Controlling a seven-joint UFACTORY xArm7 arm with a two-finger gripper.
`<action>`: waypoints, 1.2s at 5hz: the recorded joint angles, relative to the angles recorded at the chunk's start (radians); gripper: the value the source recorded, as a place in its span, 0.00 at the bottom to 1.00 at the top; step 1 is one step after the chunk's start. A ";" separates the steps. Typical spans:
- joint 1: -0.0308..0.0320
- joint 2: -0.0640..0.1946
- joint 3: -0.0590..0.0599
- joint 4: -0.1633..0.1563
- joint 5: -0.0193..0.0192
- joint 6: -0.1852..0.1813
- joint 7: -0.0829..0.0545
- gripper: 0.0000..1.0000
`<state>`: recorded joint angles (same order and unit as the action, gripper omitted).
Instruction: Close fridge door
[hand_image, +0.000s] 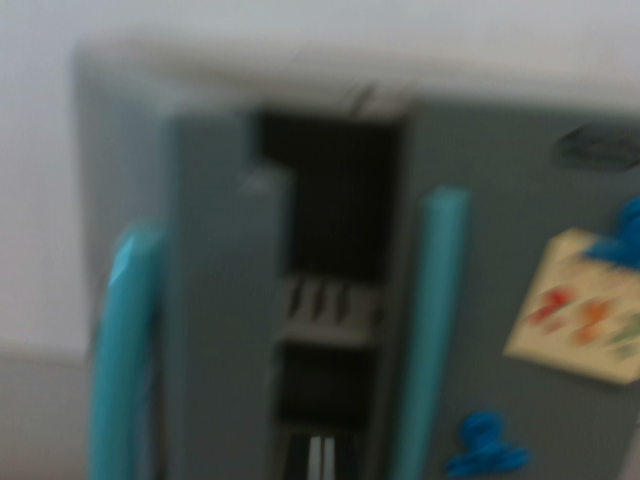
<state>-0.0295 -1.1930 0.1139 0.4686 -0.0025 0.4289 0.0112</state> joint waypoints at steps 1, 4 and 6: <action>0.0000 0.067 0.067 0.000 0.0000 0.000 0.000 1.00; 0.0001 0.131 0.120 0.000 0.0000 0.000 0.000 1.00; 0.0001 0.172 0.159 0.003 0.0000 0.000 0.000 1.00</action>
<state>-0.0294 -1.0207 0.2730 0.4718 -0.0024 0.4285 0.0112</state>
